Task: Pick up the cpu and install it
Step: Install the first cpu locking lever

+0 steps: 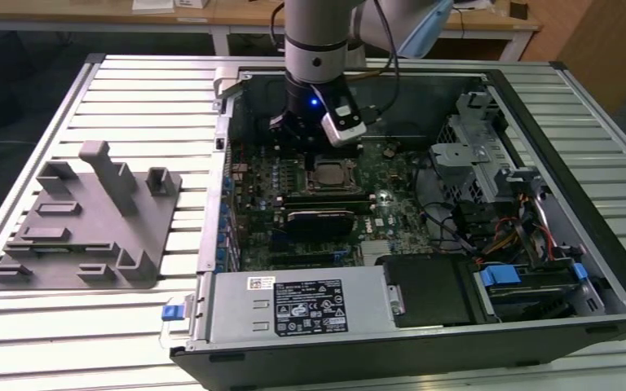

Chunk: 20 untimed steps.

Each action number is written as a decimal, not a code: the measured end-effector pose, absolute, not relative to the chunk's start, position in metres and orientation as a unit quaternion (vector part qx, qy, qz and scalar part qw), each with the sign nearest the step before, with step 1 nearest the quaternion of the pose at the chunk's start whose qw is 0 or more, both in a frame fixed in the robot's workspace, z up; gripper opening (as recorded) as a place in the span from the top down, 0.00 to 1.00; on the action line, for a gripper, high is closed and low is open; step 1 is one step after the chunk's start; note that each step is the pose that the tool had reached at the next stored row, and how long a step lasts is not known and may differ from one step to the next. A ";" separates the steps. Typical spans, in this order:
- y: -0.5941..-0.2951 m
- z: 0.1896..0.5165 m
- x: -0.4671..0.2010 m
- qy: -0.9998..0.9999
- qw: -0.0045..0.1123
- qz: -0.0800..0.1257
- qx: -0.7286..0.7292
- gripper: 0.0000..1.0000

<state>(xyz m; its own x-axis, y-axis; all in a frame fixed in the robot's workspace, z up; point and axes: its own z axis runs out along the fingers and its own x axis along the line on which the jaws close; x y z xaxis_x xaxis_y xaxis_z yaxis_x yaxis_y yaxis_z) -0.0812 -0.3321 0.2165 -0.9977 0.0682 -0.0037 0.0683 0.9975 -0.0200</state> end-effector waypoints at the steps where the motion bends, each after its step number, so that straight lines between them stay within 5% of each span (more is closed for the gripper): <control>1: -0.332 0.216 -0.084 0.999 0.001 -0.010 0.034 0.89; 20: -0.332 0.228 -0.095 0.999 0.002 -0.010 0.034 0.89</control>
